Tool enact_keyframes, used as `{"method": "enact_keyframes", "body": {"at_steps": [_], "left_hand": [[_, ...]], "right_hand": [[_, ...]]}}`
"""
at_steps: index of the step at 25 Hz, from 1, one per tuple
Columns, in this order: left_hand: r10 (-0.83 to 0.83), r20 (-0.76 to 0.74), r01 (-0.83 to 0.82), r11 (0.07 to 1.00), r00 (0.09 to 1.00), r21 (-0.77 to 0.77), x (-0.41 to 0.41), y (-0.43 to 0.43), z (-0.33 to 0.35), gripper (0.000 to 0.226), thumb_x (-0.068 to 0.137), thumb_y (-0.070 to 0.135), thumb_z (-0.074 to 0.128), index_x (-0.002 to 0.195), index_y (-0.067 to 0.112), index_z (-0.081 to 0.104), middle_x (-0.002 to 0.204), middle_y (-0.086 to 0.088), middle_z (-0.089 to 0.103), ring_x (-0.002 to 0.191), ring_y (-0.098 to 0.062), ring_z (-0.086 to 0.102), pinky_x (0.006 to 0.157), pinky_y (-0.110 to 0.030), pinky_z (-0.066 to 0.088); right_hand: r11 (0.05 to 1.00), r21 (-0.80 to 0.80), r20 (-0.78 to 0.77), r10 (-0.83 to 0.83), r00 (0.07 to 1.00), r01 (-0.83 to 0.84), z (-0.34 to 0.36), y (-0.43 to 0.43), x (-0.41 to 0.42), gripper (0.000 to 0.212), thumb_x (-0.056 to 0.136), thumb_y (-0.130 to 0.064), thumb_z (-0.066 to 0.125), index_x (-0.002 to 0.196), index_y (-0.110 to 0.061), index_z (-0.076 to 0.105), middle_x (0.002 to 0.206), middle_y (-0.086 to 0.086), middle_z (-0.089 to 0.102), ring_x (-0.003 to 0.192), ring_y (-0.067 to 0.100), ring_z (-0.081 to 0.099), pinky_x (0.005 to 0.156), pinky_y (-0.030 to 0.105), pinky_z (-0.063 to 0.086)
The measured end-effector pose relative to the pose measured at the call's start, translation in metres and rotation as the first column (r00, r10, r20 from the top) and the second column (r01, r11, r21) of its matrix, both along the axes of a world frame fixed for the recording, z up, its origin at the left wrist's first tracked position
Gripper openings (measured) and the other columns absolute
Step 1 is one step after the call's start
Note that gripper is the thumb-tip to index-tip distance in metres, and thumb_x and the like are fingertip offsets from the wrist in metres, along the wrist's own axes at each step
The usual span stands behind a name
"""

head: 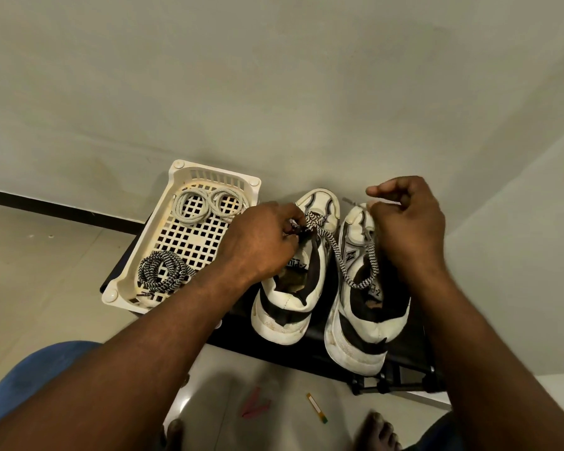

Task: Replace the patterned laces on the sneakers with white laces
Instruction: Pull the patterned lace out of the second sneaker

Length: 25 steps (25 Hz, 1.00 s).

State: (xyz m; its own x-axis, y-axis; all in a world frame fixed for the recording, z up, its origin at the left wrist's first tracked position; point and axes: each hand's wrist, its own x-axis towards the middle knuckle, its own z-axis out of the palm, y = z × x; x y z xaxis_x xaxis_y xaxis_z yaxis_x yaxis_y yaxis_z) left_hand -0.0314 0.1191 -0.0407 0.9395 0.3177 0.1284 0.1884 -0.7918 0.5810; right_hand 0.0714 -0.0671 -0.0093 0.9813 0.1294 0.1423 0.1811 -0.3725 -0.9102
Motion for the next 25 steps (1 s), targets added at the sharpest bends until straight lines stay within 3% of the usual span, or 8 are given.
{"method": "enact_keyframes", "body": {"at_steps": [1,2,4,6,9,16,20,25], "left_hand": [[-0.029,-0.002,0.029,0.998,1.000,0.059,0.000,-0.003,-0.001,0.034,0.091,0.028,0.067,0.122,0.040,0.068,0.099,0.015,0.061,0.093,-0.012,0.063,0.080,-0.031,0.052],[-0.047,0.005,0.046,0.993,0.999,0.107,0.001,-0.004,-0.003,0.036,0.093,0.030,0.064,0.128,0.042,0.066,0.108,0.010,0.061,0.099,-0.015,0.062,0.082,-0.031,0.051],[-0.058,0.016,0.054,0.985,0.998,0.163,0.004,-0.006,-0.005,0.036,0.097,0.037,0.061,0.133,0.043,0.063,0.117,0.006,0.060,0.105,-0.018,0.062,0.084,-0.033,0.051],[-0.049,0.021,0.045,0.982,0.999,0.184,0.006,-0.008,-0.007,0.035,0.099,0.043,0.060,0.133,0.042,0.062,0.118,0.005,0.060,0.106,-0.019,0.063,0.083,-0.033,0.050],[-0.050,0.026,0.044,0.979,0.998,0.200,0.009,-0.007,-0.007,0.034,0.100,0.039,0.059,0.134,0.039,0.063,0.119,0.003,0.061,0.106,-0.021,0.064,0.084,-0.035,0.051],[-0.078,-0.046,0.090,0.918,0.996,0.386,0.008,-0.010,-0.004,0.039,0.096,0.034,0.049,0.133,0.040,0.060,0.121,0.003,0.059,0.094,-0.027,0.065,0.068,-0.034,0.046],[-0.068,-0.116,0.114,0.883,0.991,0.454,0.007,-0.013,-0.008,0.044,0.091,0.035,0.065,0.134,0.037,0.057,0.122,0.000,0.051,0.103,-0.024,0.059,0.068,-0.034,0.043],[-0.068,-0.164,0.139,0.870,0.984,0.473,0.008,-0.018,-0.006,0.047,0.089,0.036,0.069,0.135,0.039,0.057,0.127,-0.004,0.046,0.113,-0.025,0.052,0.074,-0.036,0.041]], "right_hand": [[0.973,-0.231,0.082,0.005,0.997,0.015,-0.007,-0.001,-0.003,0.026,0.089,-0.024,0.076,0.111,-0.026,0.064,0.117,-0.010,0.070,0.107,0.015,0.068,0.095,0.037,0.053],[0.939,-0.345,0.154,0.052,0.987,0.004,-0.011,0.000,-0.006,0.032,0.086,-0.030,0.079,0.115,-0.029,0.065,0.120,-0.009,0.067,0.112,0.017,0.063,0.094,0.037,0.050],[0.905,-0.416,0.252,0.204,0.946,-0.084,-0.012,0.004,-0.010,0.032,0.083,-0.038,0.081,0.111,-0.031,0.067,0.107,-0.011,0.066,0.103,0.017,0.062,0.088,0.041,0.052],[0.813,-0.525,0.162,0.386,0.908,-0.252,-0.012,0.011,-0.017,0.038,0.082,-0.045,0.081,0.115,-0.034,0.064,0.086,-0.014,0.066,0.086,0.012,0.063,0.080,0.040,0.054],[0.656,-0.694,0.068,0.469,0.881,-0.296,-0.021,0.021,-0.028,0.057,0.081,-0.058,0.073,0.129,-0.034,0.053,0.085,-0.011,0.069,0.089,0.017,0.067,0.088,0.044,0.054],[0.812,-0.534,-0.031,0.259,0.965,-0.235,-0.019,0.019,-0.021,0.031,0.082,-0.016,0.065,0.108,-0.029,0.056,0.069,-0.004,0.067,0.071,0.020,0.064,0.071,0.042,0.056],[0.858,-0.463,-0.088,0.206,0.975,-0.223,-0.022,0.018,-0.017,0.027,0.081,-0.014,0.065,0.101,-0.031,0.059,0.065,0.000,0.067,0.065,0.021,0.064,0.069,0.045,0.057],[0.834,-0.499,-0.067,0.233,0.970,-0.235,-0.022,0.018,-0.020,0.023,0.084,-0.019,0.067,0.103,-0.031,0.061,0.066,-0.005,0.066,0.063,0.012,0.060,0.058,0.028,0.040]]}}
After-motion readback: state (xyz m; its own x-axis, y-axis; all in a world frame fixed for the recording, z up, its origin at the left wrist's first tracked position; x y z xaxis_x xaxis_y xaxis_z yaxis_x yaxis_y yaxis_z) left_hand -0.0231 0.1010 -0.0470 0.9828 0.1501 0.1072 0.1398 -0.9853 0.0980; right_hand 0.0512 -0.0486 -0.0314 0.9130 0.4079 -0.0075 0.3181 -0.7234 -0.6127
